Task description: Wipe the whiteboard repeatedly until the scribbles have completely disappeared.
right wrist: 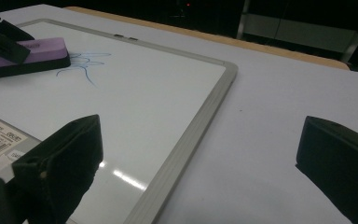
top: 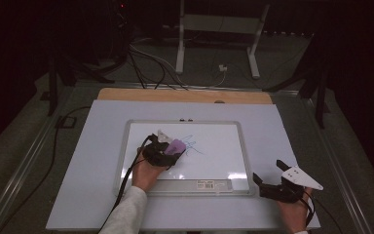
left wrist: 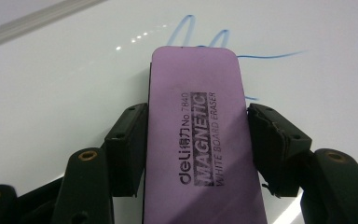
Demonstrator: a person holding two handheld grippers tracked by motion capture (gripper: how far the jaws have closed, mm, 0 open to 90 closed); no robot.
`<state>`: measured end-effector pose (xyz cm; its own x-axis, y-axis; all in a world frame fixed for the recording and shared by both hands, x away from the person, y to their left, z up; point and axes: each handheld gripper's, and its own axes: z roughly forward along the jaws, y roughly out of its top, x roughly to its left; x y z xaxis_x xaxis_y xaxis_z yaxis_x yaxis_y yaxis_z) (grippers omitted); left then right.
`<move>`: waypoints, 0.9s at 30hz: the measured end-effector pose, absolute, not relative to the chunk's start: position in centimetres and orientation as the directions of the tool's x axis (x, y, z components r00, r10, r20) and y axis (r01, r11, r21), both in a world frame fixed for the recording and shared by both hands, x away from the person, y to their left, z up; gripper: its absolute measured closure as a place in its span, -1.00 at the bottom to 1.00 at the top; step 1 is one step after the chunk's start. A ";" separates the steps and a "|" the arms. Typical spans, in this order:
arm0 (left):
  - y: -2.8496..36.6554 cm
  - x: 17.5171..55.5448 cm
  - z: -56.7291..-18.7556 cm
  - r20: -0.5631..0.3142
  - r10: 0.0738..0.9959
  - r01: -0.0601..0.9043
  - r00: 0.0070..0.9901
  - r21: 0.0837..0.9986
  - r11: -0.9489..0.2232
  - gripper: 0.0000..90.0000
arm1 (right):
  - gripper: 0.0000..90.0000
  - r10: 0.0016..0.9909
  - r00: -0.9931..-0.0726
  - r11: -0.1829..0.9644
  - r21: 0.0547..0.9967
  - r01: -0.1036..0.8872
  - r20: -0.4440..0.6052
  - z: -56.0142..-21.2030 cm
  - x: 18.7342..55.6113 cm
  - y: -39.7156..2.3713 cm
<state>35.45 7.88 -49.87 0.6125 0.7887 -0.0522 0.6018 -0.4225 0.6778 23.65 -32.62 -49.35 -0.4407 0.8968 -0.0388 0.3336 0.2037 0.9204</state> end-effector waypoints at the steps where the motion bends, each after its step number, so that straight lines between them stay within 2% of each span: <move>1: 8.2 35.7 -49.8 -0.048 0.799 0.609 0.599 0.676 -0.416 -0.07 | -0.98 0.897 -0.440 0.203 0.920 0.334 -0.038 -49.3 23.6 -32.6; 6: 10.1 36.7 -49.8 -0.039 0.861 0.653 0.507 0.669 -0.354 -0.07 | -0.98 0.897 -0.441 0.204 0.920 0.336 -0.038 -49.4 23.7 -32.6; 9: 10.5 36.9 -49.9 -0.059 0.872 0.667 0.486 0.670 -0.326 -0.07 | -0.98 0.896 -0.443 0.207 0.919 0.336 -0.040 -49.4 23.7 -32.6; 14: 9.2 36.2 -49.8 -0.055 0.850 0.649 0.524 0.672 -0.356 -0.07 | -0.98 0.895 -0.445 0.209 0.918 0.338 -0.040 -49.4 23.7 -32.5; 22: 5.6 33.8 -49.8 -0.059 0.753 0.580 0.655 0.678 -0.451 -0.07 | -0.98 0.895 -0.444 0.208 0.918 0.337 -0.040 -49.4 23.7 -32.5; 27: 5.9 34.2 -49.8 -0.035 0.770 0.583 0.637 0.676 -0.452 -0.07 | -0.98 0.897 -0.441 0.205 0.920 0.334 -0.039 -49.3 23.6 -32.6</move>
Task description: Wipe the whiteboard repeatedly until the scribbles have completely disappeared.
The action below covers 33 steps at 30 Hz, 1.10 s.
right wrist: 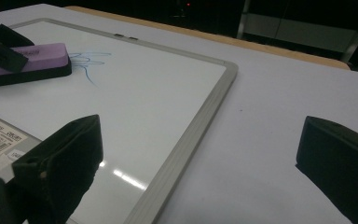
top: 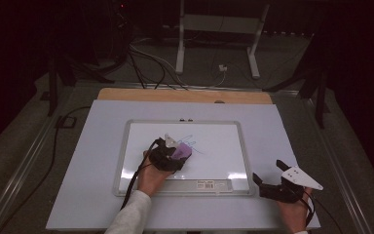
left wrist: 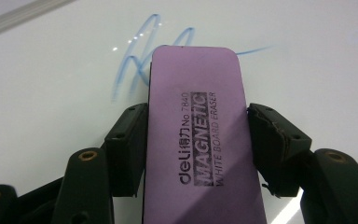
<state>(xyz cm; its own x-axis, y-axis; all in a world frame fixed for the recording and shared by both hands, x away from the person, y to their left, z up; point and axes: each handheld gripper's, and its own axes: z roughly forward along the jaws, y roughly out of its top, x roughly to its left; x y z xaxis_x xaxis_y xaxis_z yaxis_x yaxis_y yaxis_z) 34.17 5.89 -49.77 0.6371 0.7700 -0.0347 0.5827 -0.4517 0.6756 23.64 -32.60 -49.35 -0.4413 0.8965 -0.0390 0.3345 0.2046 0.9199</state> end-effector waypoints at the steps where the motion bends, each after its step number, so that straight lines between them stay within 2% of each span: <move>1: 6.3 34.4 -49.8 -0.027 0.782 0.589 0.622 0.674 -0.445 -0.07 | -0.98 0.897 -0.440 0.203 0.920 0.335 -0.038 -49.3 23.6 -32.6; 9: 9.8 36.4 -49.8 -0.044 0.888 0.673 0.457 0.670 -0.313 -0.07 | -0.98 0.897 -0.440 0.205 0.920 0.335 -0.039 -49.3 23.6 -32.7; 14: 8.8 35.9 -49.8 -0.046 0.870 0.659 0.491 0.673 -0.336 -0.07 | -0.98 0.896 -0.442 0.208 0.919 0.336 -0.041 -49.4 23.7 -32.5; 25: 4.2 33.7 -49.9 -0.065 0.754 0.580 0.654 0.683 -0.444 -0.07 | -0.98 0.895 -0.443 0.209 0.918 0.336 -0.042 -49.4 23.6 -32.5; 29: 4.2 34.0 -49.9 -0.059 0.761 0.585 0.647 0.679 -0.444 -0.07 | -0.98 0.896 -0.442 0.209 0.918 0.336 -0.042 -49.3 23.6 -32.5; 33: 5.5 35.0 -49.9 -0.050 0.805 0.612 0.591 0.678 -0.407 -0.07 | -0.98 0.897 -0.440 0.207 0.918 0.338 -0.040 -49.4 23.6 -32.7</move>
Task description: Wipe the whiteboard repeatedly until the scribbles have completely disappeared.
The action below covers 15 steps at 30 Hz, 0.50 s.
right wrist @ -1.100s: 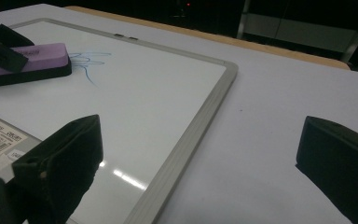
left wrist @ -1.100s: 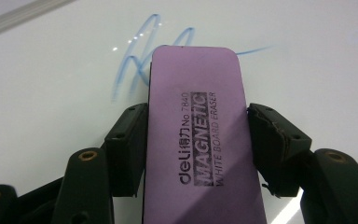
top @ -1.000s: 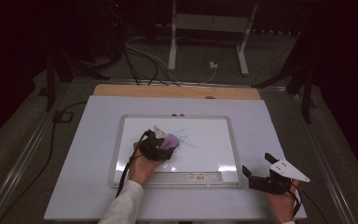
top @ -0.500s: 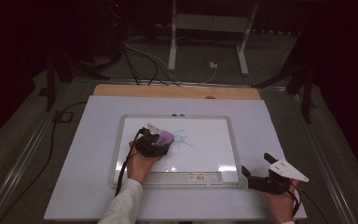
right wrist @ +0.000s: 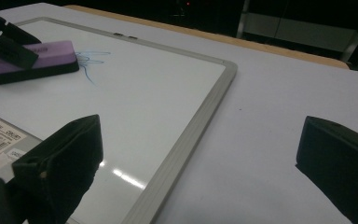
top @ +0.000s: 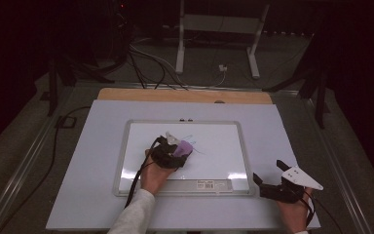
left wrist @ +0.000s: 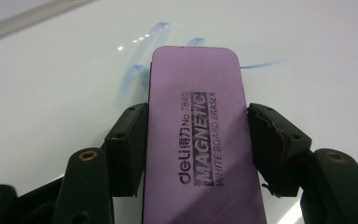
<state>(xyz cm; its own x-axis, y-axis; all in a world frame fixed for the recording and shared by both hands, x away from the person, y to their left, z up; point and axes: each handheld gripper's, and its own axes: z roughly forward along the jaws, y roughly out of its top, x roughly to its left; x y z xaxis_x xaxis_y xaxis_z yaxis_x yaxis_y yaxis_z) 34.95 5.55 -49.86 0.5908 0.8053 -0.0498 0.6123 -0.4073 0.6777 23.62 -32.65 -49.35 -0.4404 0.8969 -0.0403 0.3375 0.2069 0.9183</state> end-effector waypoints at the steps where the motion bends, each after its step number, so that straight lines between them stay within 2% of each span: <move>1: 6.0 35.2 -49.9 -0.049 0.821 0.622 0.569 0.679 -0.390 -0.07 | -0.98 0.897 -0.440 0.206 0.918 0.337 -0.040 -49.4 23.6 -32.7; 5: 7.9 36.3 -49.9 -0.057 0.878 0.665 0.475 0.677 -0.316 -0.07 | -0.98 0.896 -0.441 0.210 0.917 0.339 -0.043 -49.4 23.6 -32.6; 8: 8.2 36.7 -49.9 -0.059 0.891 0.676 0.449 0.675 -0.296 -0.07 | -0.98 0.896 -0.443 0.212 0.917 0.339 -0.043 -49.4 23.7 -32.5; 15: 5.4 35.6 -49.9 -0.064 0.842 0.643 0.535 0.678 -0.357 -0.07 | -0.98 0.896 -0.443 0.211 0.916 0.340 -0.042 -49.4 23.7 -32.5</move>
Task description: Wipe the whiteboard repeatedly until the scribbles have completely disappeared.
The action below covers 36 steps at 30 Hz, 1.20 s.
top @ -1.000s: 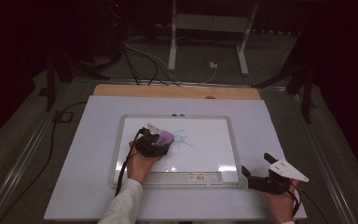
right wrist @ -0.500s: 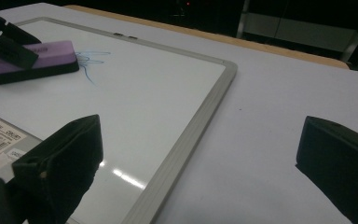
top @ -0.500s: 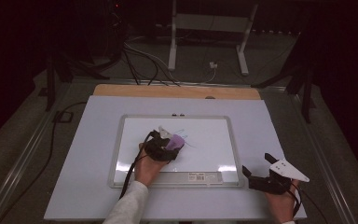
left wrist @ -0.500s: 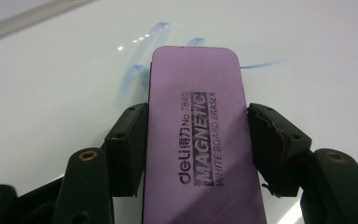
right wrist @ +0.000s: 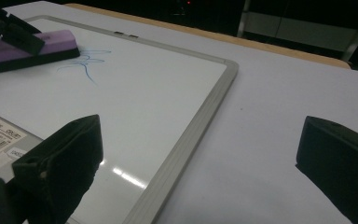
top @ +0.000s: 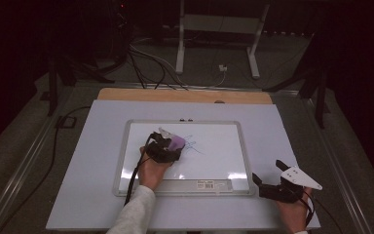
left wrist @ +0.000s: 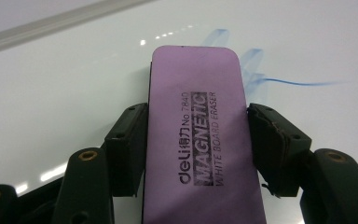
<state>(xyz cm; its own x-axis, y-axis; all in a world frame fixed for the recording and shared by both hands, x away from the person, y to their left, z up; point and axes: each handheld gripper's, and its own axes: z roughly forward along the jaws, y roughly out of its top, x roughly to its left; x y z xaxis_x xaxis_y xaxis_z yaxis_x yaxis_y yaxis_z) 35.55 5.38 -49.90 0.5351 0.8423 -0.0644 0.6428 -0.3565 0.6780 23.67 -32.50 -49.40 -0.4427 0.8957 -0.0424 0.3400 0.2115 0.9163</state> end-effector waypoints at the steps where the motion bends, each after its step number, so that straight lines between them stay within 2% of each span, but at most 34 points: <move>1: 4.8 35.3 -49.9 -0.064 0.828 0.635 0.557 0.676 -0.374 -0.07 | -0.98 0.895 -0.443 0.212 0.916 0.340 -0.043 -49.4 23.7 -32.5; 5: 3.0 34.3 -49.8 -0.059 0.779 0.601 0.624 0.673 -0.431 -0.07 | -0.98 0.895 -0.444 0.214 0.917 0.337 -0.045 -49.4 23.7 -32.5; 8: 3.0 34.5 -49.7 -0.058 0.782 0.607 0.620 0.667 -0.432 -0.07 | -0.98 0.896 -0.442 0.211 0.917 0.337 -0.044 -49.4 23.6 -32.6; 15: 5.8 36.2 -49.7 -0.028 0.861 0.654 0.508 0.663 -0.365 -0.07 | -0.98 0.897 -0.440 0.208 0.918 0.337 -0.042 -49.4 23.6 -32.7; 18: 6.9 36.8 -49.7 -0.051 0.883 0.679 0.466 0.660 -0.320 -0.07 | -0.98 0.896 -0.441 0.211 0.917 0.338 -0.043 -49.4 23.7 -32.6; 22: 6.2 36.4 -49.7 -0.041 0.874 0.669 0.485 0.660 -0.341 -0.07 | -0.98 0.895 -0.444 0.214 0.916 0.339 -0.045 -49.4 23.7 -32.5; 29: 3.2 34.7 -49.5 -0.045 0.796 0.621 0.604 0.653 -0.434 -0.07 | -0.98 0.895 -0.444 0.213 0.916 0.339 -0.044 -49.4 23.7 -32.5; 33: 3.3 34.9 -49.5 -0.038 0.796 0.621 0.603 0.649 -0.440 -0.07 | -0.98 0.896 -0.443 0.213 0.917 0.338 -0.045 -49.4 23.6 -32.5; 36: 4.3 35.4 -49.4 0.001 0.830 0.630 0.557 0.651 -0.424 -0.07 | -0.98 0.897 -0.440 0.210 0.918 0.337 -0.044 -49.4 23.6 -32.6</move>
